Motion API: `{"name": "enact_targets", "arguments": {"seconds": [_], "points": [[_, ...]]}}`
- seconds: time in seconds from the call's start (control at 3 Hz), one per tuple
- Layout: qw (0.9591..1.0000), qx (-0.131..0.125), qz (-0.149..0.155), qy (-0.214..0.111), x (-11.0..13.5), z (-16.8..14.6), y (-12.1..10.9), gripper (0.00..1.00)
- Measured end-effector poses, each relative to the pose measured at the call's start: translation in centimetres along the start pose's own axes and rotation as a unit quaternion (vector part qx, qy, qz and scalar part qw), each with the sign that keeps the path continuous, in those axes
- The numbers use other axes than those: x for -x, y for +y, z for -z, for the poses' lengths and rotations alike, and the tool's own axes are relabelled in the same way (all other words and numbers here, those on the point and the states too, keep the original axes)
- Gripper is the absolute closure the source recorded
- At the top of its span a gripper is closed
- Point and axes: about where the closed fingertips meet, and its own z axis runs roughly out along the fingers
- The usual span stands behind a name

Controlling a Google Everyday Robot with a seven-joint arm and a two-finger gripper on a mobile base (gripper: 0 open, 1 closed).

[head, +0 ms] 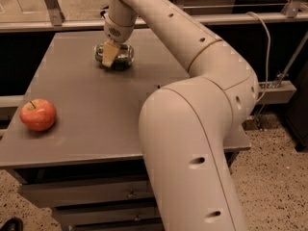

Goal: Place green can upright

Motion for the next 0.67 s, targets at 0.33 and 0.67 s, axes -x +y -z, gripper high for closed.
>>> {"name": "enact_targets", "arguments": {"seconds": [0.33, 0.67], "points": [[0.9998, -0.003, 0.014, -0.015, 0.7, 1.7, 0.7, 0.88], [0.9960, -0.004, 0.023, -0.086, 1.5, 5.2, 1.7, 1.00]]}}
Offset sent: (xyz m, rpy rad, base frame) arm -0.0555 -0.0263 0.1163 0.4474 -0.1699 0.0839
